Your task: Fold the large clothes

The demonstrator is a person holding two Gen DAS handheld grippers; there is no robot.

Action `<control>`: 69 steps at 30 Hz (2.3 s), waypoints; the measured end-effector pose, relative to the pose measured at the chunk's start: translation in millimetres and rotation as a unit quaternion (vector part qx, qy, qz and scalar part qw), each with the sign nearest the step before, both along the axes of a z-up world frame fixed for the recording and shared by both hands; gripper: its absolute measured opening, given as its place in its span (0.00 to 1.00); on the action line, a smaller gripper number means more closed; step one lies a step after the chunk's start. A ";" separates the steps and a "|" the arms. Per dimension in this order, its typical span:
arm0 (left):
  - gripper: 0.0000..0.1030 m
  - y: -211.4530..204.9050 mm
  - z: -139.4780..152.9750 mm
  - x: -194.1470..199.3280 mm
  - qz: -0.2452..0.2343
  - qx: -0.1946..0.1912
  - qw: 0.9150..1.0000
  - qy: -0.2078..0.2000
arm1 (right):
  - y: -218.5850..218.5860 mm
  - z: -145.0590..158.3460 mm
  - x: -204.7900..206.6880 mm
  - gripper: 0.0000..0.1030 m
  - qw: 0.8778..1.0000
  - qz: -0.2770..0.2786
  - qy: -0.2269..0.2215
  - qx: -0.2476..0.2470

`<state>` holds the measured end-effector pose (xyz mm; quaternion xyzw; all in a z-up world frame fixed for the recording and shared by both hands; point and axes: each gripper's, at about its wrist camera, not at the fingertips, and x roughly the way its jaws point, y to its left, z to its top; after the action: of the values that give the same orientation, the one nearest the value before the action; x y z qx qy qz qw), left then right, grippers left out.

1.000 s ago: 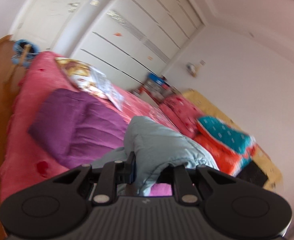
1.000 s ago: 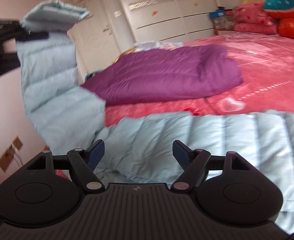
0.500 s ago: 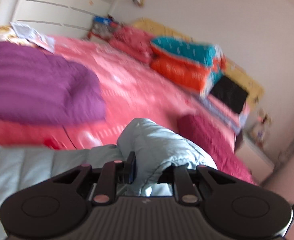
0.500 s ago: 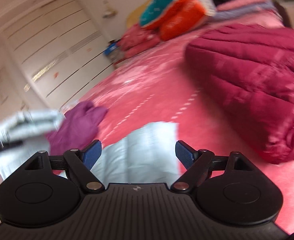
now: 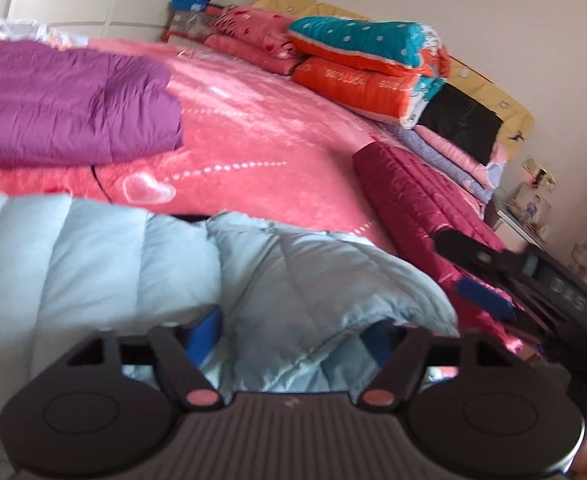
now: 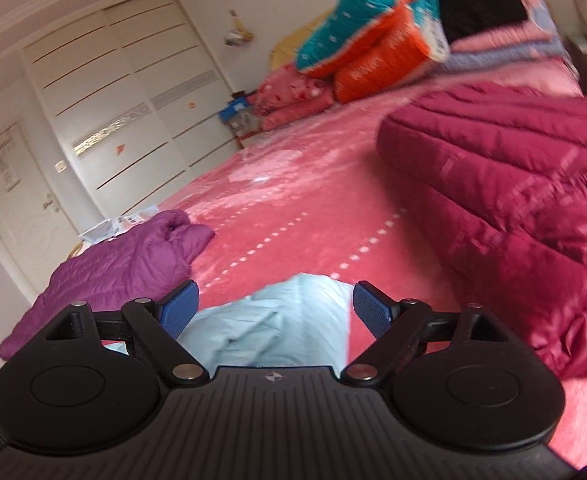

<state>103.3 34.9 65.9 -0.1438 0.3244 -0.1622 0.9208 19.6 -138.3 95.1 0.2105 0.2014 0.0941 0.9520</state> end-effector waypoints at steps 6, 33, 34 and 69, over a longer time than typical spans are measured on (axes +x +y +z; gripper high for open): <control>0.92 -7.3 19.0 -17.7 -0.042 0.015 0.999 -0.030 | 22.1 9.0 -2.9 1.00 0.998 0.034 -0.041 -0.036; 0.41 130.8 -42.3 19.8 0.140 0.148 0.978 -0.045 | 79.3 -61.6 83.8 1.00 0.965 0.059 0.095 -0.239; 0.41 132.8 -46.3 22.8 0.139 0.145 0.978 -0.045 | 79.5 -63.6 87.1 1.00 0.964 0.059 0.097 -0.242; 0.66 149.4 26.9 -86.4 0.120 0.079 0.987 -0.069 | -20.8 -25.1 -36.6 1.00 0.994 0.048 0.082 -0.058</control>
<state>16.9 184.3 92.8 -0.0973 0.2524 -0.0337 0.9621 -16.9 -159.1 70.0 0.1519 0.2940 0.1104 0.9372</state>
